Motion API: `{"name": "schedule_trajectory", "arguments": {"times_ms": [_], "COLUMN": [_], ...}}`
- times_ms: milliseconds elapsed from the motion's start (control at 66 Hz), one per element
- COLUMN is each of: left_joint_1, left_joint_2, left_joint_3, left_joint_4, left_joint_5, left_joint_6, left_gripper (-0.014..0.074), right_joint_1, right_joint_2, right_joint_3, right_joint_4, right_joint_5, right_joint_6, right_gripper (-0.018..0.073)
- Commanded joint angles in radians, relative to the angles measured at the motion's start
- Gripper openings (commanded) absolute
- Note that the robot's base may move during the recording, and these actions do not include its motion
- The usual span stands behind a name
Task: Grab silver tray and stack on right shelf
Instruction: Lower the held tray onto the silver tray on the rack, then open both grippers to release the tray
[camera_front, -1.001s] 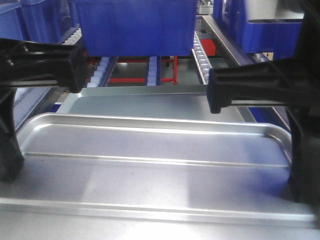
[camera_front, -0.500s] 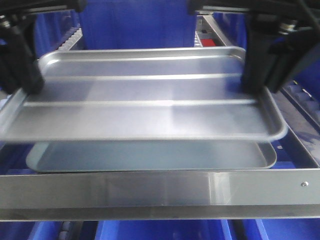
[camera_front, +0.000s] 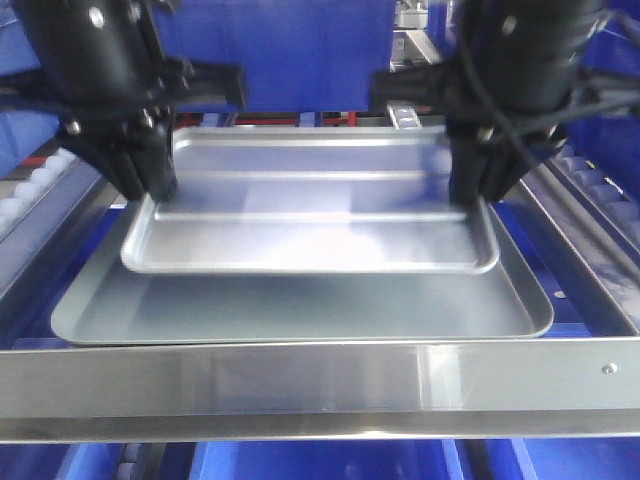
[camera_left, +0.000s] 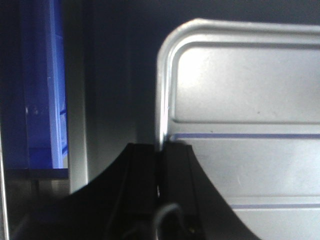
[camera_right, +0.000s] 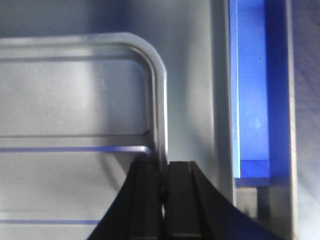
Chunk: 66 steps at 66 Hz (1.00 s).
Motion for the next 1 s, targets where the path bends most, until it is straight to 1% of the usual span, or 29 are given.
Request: {"name": "schedule_trajectory", "arguments": {"times_ms": [0, 227, 334, 424, 470, 500, 531, 576, 606, 637, 652, 697, 712, 758, 773, 803, 849, 894, 985], "left_joint_1": [-0.012, -0.012, -0.012, -0.012, -0.012, -0.012, -0.012, -0.012, -0.012, -0.012, -0.012, -0.012, -0.012, -0.012, -0.012, -0.012, -0.012, -0.012, -0.011], "left_joint_2": [-0.018, 0.013, 0.017, 0.017, 0.017, 0.021, 0.023, 0.03, 0.035, 0.041, 0.044, 0.051, 0.05, 0.051, 0.051, 0.051, 0.051, 0.051, 0.051], "left_joint_3": [-0.037, -0.037, -0.037, -0.037, -0.037, -0.037, -0.037, -0.037, -0.037, -0.037, -0.037, -0.037, -0.037, -0.037, -0.037, -0.039, -0.041, -0.046, -0.054], "left_joint_4": [-0.021, -0.017, -0.039, -0.041, -0.041, -0.041, -0.041, -0.041, -0.046, -0.048, -0.048, -0.05, -0.05, -0.052, -0.052, -0.052, -0.057, -0.055, -0.023], "left_joint_5": [-0.072, -0.1, -0.108, -0.108, -0.105, -0.1, -0.092, -0.079, -0.07, -0.06, -0.057, -0.057, -0.057, -0.062, -0.062, -0.062, -0.055, -0.04, -0.026], "left_joint_6": [0.012, 0.012, 0.012, 0.012, 0.012, 0.012, 0.012, 0.012, 0.012, 0.012, 0.012, 0.012, 0.012, 0.008, 0.004, -0.005, -0.005, -0.005, -0.005], "left_gripper": [-0.0099, -0.0099, -0.0099, -0.0098, -0.0098, -0.0097, -0.0096, -0.0089, -0.0062, -0.0013, 0.0016, 0.0143, 0.0164, 0.0309, 0.0328, 0.0402, 0.0482, 0.0526, 0.0514], "right_joint_1": [0.003, 0.003, 0.003, 0.003, 0.003, 0.003, 0.003, 0.003, 0.003, 0.003, 0.003, 0.003, 0.003, 0.003, 0.003, 0.003, 0.003, 0.003, 0.003], "right_joint_2": [-0.007, 0.014, 0.014, 0.014, 0.014, 0.014, 0.014, 0.014, 0.014, 0.014, 0.014, 0.014, 0.014, 0.014, 0.014, 0.014, 0.014, 0.014, 0.014], "right_joint_3": [-0.043, -0.043, -0.043, -0.043, -0.043, -0.043, -0.043, -0.043, -0.043, -0.043, -0.043, -0.043, -0.043, -0.043, -0.043, -0.043, -0.043, -0.043, -0.043], "right_joint_4": [-0.013, -0.013, -0.013, -0.013, -0.013, -0.013, -0.013, -0.013, -0.013, -0.013, -0.013, -0.013, -0.013, -0.013, -0.013, -0.013, -0.013, -0.013, -0.013], "right_joint_5": [-0.154, -0.166, -0.166, -0.166, -0.167, -0.169, -0.171, -0.178, -0.183, -0.189, -0.191, -0.196, -0.196, -0.196, -0.195, -0.193, -0.188, -0.184, -0.177], "right_joint_6": [-0.004, -0.004, -0.004, -0.004, -0.004, -0.004, -0.004, -0.004, -0.004, -0.004, -0.004, -0.004, -0.004, -0.004, -0.004, -0.004, -0.004, -0.004, -0.004], "right_gripper": [0.0052, 0.0052, 0.0052, 0.0061, 0.0083, 0.0116, 0.0153, 0.0241, 0.0299, 0.0372, 0.0399, 0.0468, 0.0484, 0.0521, 0.0527, 0.0533, 0.0531, 0.0531, 0.0531]}}
